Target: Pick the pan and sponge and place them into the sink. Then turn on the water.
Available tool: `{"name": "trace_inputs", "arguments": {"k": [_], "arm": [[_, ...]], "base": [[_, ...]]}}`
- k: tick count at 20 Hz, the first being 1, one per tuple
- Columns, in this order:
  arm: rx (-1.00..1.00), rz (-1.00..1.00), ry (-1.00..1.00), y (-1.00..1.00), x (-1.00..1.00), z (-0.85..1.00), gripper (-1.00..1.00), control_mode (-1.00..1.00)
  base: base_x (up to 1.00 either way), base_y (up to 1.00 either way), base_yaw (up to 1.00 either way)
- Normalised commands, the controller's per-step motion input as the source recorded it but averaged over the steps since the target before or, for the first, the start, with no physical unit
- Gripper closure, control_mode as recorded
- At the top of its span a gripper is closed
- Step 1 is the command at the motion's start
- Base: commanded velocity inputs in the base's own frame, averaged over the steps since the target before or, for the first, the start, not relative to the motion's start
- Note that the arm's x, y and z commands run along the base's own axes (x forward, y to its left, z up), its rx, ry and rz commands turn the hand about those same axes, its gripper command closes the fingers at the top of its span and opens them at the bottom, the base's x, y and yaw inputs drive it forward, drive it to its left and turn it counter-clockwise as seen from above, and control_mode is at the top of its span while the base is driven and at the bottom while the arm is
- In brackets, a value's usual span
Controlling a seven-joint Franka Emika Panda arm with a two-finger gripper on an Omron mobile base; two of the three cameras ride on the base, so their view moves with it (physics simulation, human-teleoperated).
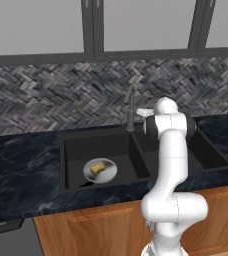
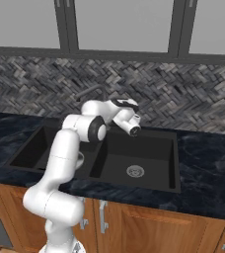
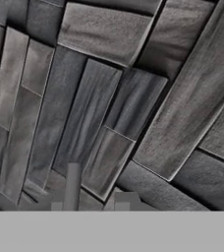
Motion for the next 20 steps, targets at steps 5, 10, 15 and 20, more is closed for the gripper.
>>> {"name": "trace_inputs", "arguments": {"k": [5, 10, 15, 20], "arm": [[0.0, -0.16, 0.09, -0.29, 0.02, -0.05, 1.0, -1.0], [0.0, -0.13, 0.09, -0.34, 0.05, -0.08, 1.0, -1.0], [0.0, -0.11, 0.08, -0.38, 0.05, -0.12, 1.0, -1.0], [0.03, -0.06, 0.03, -0.57, -0.05, -0.15, 1.0, -1.0]], "base": [[0.0, 0.0, 0.0], [0.0, 0.0, 0.0], [0.0, 0.0, 0.0], [0.0, 0.0, 0.0]]}}
